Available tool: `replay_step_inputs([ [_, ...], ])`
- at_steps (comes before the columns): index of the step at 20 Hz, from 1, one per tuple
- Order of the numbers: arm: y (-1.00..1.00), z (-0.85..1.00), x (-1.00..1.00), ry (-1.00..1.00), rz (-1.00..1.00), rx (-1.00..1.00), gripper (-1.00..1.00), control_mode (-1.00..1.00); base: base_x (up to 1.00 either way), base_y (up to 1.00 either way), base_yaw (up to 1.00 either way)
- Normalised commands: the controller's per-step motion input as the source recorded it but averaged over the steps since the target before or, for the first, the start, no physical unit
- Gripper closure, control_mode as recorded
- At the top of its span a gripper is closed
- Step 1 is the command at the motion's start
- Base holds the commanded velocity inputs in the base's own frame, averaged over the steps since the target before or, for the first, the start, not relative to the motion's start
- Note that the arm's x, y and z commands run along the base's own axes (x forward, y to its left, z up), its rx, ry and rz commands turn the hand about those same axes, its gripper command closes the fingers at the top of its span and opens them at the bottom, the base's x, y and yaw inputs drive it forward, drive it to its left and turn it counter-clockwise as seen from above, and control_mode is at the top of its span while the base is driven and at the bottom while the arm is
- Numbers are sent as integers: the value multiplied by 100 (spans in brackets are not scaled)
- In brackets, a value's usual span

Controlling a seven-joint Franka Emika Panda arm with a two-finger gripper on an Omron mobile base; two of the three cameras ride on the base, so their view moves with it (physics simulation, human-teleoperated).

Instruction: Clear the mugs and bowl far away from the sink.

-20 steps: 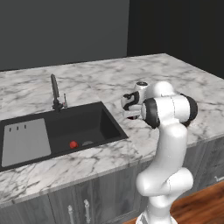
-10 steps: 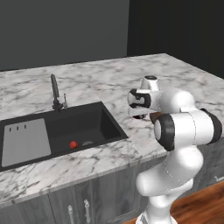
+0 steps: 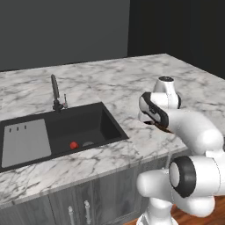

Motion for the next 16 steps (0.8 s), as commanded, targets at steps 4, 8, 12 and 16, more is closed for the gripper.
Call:
replay_step_inputs([
  [4, -7, 7, -88, 0, -4, 0, 100, -100, 0, 0, 0],
  [8, 3, 0, -62, -4, 1, -1, 100, 100, -15, 3, 1],
  [12, 0, 0, 0, 0, 0, 0, 100, 100, -82, 0, -25],
  [16, 0, 0, 0, 0, 0, 0, 100, 100, -59, 0, -72],
])
